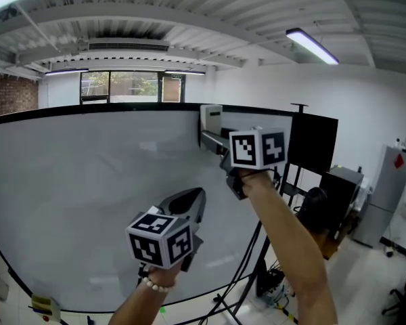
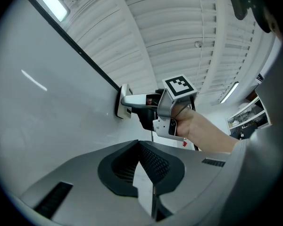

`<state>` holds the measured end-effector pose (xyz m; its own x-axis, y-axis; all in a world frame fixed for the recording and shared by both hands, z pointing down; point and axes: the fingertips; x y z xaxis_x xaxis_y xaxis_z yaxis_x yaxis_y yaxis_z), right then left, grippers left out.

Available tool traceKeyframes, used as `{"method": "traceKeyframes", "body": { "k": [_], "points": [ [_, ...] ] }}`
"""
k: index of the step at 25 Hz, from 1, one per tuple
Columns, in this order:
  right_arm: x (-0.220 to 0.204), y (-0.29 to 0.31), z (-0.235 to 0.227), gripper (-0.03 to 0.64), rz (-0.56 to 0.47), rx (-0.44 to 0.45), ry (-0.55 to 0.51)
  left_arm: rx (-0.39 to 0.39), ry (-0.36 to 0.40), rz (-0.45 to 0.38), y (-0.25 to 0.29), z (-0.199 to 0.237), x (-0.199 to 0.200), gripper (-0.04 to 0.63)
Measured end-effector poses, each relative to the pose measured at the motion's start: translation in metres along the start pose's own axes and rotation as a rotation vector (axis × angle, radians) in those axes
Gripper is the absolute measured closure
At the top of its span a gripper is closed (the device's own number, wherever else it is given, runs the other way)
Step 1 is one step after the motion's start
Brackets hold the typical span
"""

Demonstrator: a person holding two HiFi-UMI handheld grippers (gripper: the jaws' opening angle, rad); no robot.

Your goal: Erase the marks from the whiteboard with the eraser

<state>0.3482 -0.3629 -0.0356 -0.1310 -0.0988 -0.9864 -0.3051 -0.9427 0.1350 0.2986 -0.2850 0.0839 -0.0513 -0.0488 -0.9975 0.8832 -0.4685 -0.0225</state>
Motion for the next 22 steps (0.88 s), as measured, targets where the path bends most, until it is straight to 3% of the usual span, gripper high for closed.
{"method": "traceKeyframes", "body": {
  "k": [10, 22],
  "points": [
    [-0.017, -0.038, -0.121, 0.365, 0.01, -0.017, 0.009, 0.051, -0.002, 0.006, 0.092, -0.047, -0.005, 0.607],
    [-0.039, -0.08, -0.278, 0.365, 0.021, -0.09, 0.087, 0.09, -0.043, 0.02, 0.148, -0.072, -0.023, 0.607]
  ]
}}
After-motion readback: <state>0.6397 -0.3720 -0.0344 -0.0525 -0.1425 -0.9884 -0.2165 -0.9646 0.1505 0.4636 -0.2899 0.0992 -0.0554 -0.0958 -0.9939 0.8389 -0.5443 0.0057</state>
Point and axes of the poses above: the fingertips, and each gripper's own axes: y forward along the fingers, z to its left, x out of its top, and after that the axes turned 12 degrees about z, right-handed
